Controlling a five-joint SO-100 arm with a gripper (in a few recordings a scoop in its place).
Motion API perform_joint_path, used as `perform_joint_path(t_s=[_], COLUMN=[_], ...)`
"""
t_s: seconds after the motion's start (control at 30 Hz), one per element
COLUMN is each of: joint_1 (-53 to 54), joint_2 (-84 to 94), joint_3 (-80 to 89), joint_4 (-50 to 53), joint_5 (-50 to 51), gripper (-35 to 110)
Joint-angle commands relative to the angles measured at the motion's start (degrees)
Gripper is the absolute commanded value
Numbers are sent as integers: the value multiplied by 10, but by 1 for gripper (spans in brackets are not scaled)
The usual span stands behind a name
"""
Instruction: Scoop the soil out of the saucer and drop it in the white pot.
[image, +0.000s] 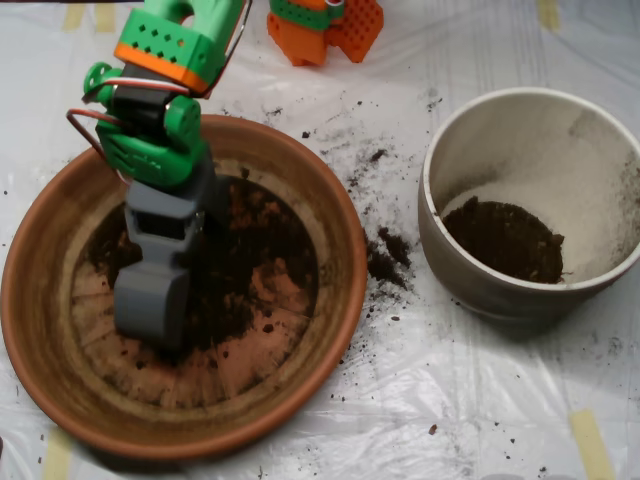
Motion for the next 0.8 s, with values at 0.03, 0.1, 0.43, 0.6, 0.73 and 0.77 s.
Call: perform_joint_path(t_s=[0.03, 0.1, 0.43, 0.6, 0.73, 0.77], joint_1=[-11, -13, 1, 10, 11, 11], joint_2=[-31, -53, -79, -47, 24, 43], joint_3=[-91, -116, -155, -109, -13, 11], joint_4=[36, 53, 85, 58, 1, -17], joint_5=[1, -3, -25, -33, -42, -46], gripper=[49, 48, 24, 18, 17, 16])
